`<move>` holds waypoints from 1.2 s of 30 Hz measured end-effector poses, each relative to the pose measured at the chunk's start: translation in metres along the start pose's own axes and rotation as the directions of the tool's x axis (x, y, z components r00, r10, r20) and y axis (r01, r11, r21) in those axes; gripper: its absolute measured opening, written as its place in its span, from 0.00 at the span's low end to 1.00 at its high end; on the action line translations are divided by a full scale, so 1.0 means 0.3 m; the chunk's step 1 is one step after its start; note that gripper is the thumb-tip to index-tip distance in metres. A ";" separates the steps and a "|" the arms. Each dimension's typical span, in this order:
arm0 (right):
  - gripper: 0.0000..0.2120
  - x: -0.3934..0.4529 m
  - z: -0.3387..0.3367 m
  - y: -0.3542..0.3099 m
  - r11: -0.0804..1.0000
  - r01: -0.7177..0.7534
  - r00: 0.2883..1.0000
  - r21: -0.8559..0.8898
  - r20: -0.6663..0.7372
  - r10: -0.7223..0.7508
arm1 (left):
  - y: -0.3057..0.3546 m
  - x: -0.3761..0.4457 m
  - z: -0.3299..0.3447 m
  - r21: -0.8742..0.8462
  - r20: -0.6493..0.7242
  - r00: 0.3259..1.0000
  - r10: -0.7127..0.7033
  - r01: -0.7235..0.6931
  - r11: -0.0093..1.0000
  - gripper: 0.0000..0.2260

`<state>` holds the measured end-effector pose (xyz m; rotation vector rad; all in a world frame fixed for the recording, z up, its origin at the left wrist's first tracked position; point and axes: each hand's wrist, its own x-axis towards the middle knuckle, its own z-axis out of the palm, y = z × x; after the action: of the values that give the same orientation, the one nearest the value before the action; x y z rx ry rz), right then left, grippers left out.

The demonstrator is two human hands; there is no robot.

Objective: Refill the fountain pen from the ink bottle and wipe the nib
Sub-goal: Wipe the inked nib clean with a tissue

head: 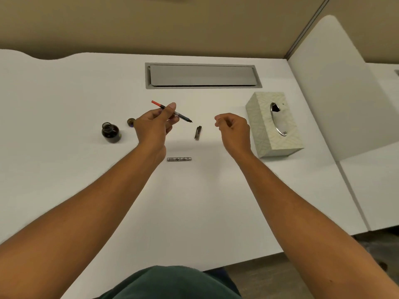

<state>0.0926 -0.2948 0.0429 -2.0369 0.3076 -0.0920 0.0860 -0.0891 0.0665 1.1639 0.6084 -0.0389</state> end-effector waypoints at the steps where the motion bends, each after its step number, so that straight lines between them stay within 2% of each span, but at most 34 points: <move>1: 0.08 0.018 -0.053 0.026 0.999 0.015 0.999 -0.033 -0.040 -0.016 | -0.017 -0.012 0.039 -0.005 0.004 1.000 -0.005 0.005 1.000 0.09; 4: 0.08 0.079 -0.198 0.117 0.977 0.063 0.979 -0.202 -0.180 -0.100 | -0.067 -0.041 0.140 -0.005 0.001 1.000 -0.016 0.016 1.000 0.08; 6: 0.12 0.116 -0.283 0.174 0.921 0.026 0.958 -0.389 -0.253 -0.134 | -0.092 -0.056 0.194 -0.001 -0.004 1.000 -0.019 0.019 1.000 0.08; 9: 0.25 0.171 -0.390 0.233 0.840 -0.093 0.929 -0.534 -0.349 -0.119 | -0.120 -0.071 0.254 -0.003 -0.011 1.000 -0.018 0.018 1.000 0.08; 12: 0.36 0.211 -0.436 0.265 0.805 -0.178 0.944 -0.566 -0.330 -0.024 | -0.130 -0.076 0.277 -0.016 -0.021 1.000 -0.012 0.012 1.000 0.08; 15: 0.34 0.237 -0.436 0.284 0.819 -0.198 0.954 -0.539 -0.296 0.036 | -0.124 -0.076 0.277 -0.024 -0.021 1.000 -0.019 0.019 1.000 0.09; 18: 0.22 0.293 -0.466 0.322 0.865 -0.124 0.967 -0.486 -0.254 -0.004 | -0.160 -0.096 0.325 -0.034 -0.083 0.997 0.007 -0.010 0.999 0.09; 20: 0.17 0.301 -0.459 0.320 0.895 -0.099 0.967 -0.434 -0.255 -0.017 | -0.158 -0.096 0.324 -0.039 -0.087 0.996 0.007 -0.011 0.999 0.10; 25: 0.16 0.289 -0.481 0.306 0.932 -0.074 0.941 -0.354 -0.334 -0.053 | -0.163 -0.100 0.330 -0.026 -0.073 0.997 0.000 -0.002 1.000 0.10; 29: 0.13 0.256 -0.452 0.206 0.976 0.137 0.912 -0.170 -0.363 -0.191 | -0.144 -0.098 0.309 -0.017 -0.087 0.996 0.026 -0.028 0.999 0.09; 33: 0.10 0.182 -0.380 0.087 0.968 0.245 0.931 -0.058 -0.264 -0.252 | -0.123 -0.107 0.289 -0.012 -0.092 0.995 0.048 -0.049 0.999 0.09; 36: 0.11 0.130 -0.304 0.056 0.976 0.207 0.972 0.065 -0.130 -0.197 | -0.103 -0.115 0.267 -0.011 -0.076 0.994 0.079 -0.080 0.997 0.09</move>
<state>0.1094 -0.3905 0.0683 -1.9839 0.1692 -0.3519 0.0811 -0.1810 0.0770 1.1796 0.6269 0.0774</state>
